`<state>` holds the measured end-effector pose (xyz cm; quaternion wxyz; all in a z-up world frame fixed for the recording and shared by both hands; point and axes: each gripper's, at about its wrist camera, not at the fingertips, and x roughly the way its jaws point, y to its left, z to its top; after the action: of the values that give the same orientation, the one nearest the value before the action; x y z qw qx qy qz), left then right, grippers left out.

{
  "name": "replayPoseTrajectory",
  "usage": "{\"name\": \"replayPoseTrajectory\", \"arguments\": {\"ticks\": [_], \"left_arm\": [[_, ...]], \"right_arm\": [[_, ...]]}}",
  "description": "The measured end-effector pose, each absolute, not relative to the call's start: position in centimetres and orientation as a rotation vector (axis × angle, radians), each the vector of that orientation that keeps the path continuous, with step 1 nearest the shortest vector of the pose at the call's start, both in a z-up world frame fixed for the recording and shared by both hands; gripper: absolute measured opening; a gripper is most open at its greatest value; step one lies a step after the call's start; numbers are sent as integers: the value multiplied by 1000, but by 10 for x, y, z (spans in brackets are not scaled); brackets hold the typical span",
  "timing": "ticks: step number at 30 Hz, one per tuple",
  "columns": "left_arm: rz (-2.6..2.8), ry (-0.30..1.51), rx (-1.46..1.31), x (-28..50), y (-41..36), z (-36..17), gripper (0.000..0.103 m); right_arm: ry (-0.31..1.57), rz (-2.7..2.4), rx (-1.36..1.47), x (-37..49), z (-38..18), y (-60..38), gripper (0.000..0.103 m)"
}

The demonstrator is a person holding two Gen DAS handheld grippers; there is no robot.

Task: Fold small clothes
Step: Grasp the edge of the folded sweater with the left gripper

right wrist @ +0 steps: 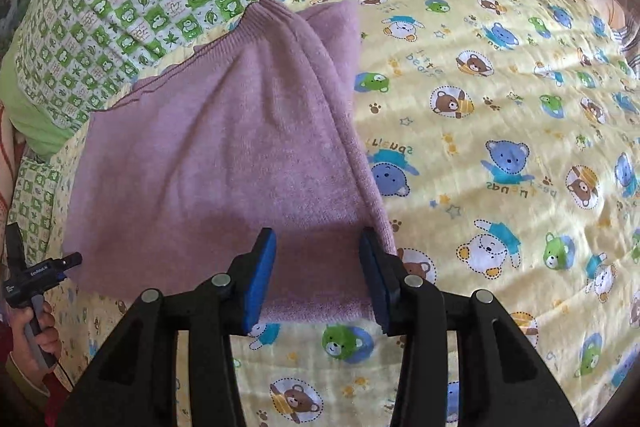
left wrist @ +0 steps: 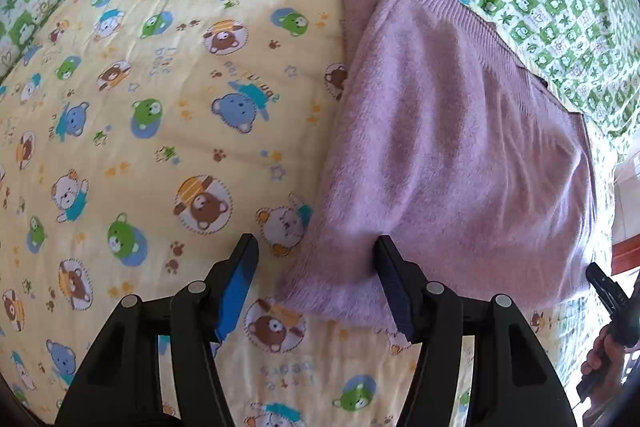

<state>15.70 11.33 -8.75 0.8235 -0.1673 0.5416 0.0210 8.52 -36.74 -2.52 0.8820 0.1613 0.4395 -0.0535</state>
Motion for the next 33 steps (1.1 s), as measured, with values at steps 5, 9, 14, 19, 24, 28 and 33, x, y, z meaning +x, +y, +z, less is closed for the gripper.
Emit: {"name": "replayPoseTrajectory", "arguments": {"ticks": [5,9,14,19,24,28,33], "left_arm": [[54,1144,-424,144,124,-80,61],[60,1148,-483,128,129,-76,64],[32,1176,-574,114,124,-83,69],[48,1167,-692,119,130,-91,75],[79,1115,-869,131,142,-97,75],[110,1084,-889,141,143,-97,69],[75,1080,-881,149,139,-95,27]], "right_arm": [[895,-125,370,80,-15,-364,46],[866,-93,364,75,-1,-352,46],[843,-45,369,74,11,-334,46],[849,1,377,77,12,-317,47],[864,28,377,77,9,-307,47],[880,34,381,80,6,-306,47],[887,26,389,82,6,-311,47]]}}
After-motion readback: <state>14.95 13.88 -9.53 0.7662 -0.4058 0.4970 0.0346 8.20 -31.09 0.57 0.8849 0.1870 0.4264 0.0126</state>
